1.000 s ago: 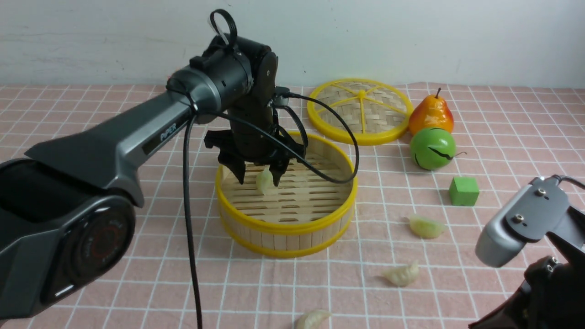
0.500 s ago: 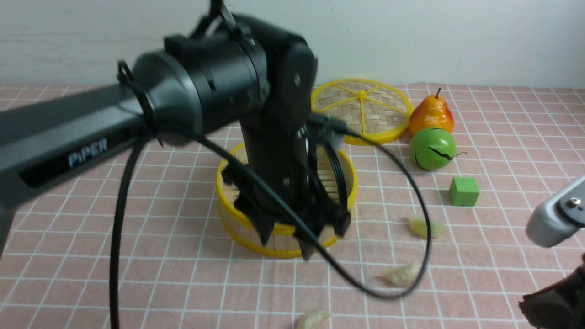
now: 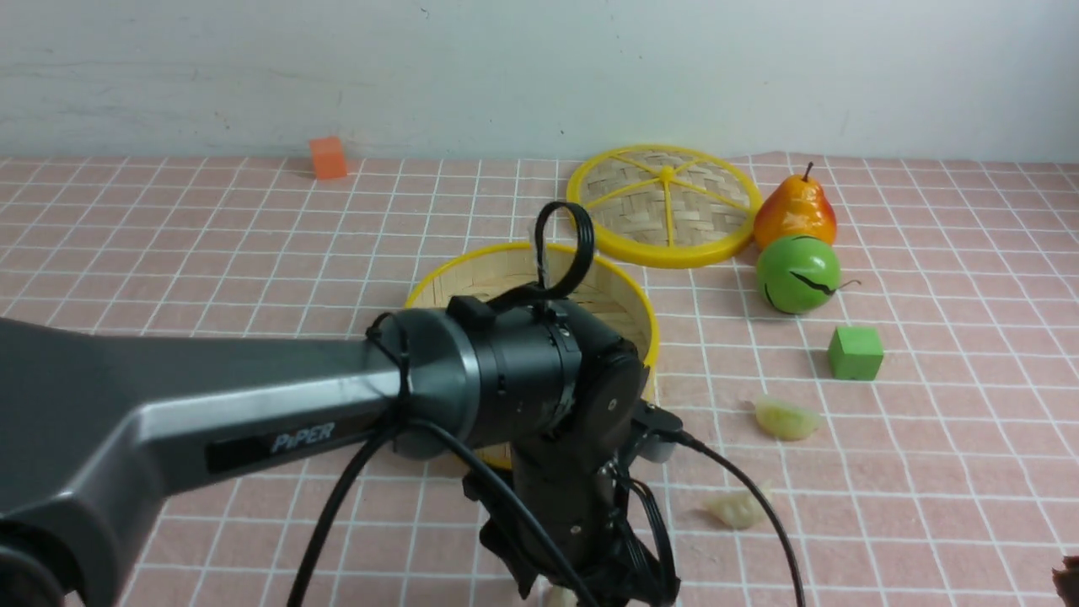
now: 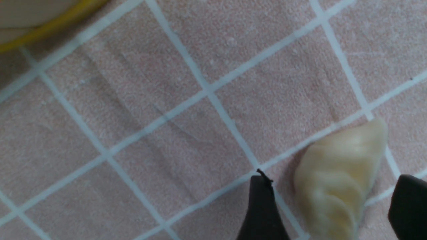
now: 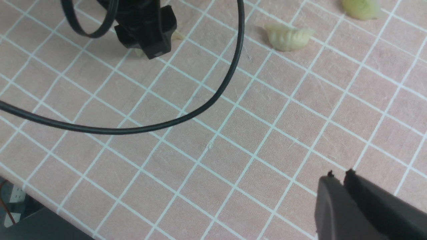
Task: Put the dumplings into the steamer on the table with the pink tablecloth.
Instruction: 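Reach for and grasp a dumpling on the table with the left gripper, then place the dumpling into the bamboo steamer basket with the left gripper, then reach for and grasp a dumpling lying on the table beside the steamer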
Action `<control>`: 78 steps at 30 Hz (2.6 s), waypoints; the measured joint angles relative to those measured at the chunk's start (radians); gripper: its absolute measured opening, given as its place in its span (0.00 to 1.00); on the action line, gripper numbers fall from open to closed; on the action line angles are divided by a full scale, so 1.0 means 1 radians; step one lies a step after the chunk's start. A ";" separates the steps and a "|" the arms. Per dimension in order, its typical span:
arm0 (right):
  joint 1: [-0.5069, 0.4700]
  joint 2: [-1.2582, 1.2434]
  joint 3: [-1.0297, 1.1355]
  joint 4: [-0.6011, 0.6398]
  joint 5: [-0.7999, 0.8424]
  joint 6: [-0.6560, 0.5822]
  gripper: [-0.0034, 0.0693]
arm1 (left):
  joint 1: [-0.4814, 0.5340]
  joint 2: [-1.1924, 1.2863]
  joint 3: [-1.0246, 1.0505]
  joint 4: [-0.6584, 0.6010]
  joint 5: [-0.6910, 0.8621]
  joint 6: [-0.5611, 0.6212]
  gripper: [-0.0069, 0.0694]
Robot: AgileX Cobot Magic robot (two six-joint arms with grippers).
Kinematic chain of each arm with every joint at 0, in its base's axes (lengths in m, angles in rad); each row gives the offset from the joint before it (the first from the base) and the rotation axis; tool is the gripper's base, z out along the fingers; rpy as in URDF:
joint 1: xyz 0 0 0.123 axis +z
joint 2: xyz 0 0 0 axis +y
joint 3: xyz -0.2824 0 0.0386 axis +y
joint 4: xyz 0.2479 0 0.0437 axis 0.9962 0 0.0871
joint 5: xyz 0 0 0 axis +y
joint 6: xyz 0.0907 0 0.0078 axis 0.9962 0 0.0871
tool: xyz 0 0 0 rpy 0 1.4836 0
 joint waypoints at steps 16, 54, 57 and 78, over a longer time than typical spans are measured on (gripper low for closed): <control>0.000 -0.001 0.000 -0.012 0.015 0.000 0.13 | 0.024 0.002 -0.319 0.063 0.149 -0.003 0.35; -0.087 0.286 -0.071 -0.180 -0.069 0.084 0.11 | 0.301 0.111 -0.824 0.057 0.314 -0.015 0.57; -0.106 0.350 -0.122 -0.138 -0.073 0.043 0.04 | 0.301 -0.001 -0.822 0.058 0.334 0.020 0.47; -0.110 0.862 -0.597 0.234 0.124 -0.753 0.02 | 0.301 -1.209 0.346 0.062 0.171 -0.008 0.07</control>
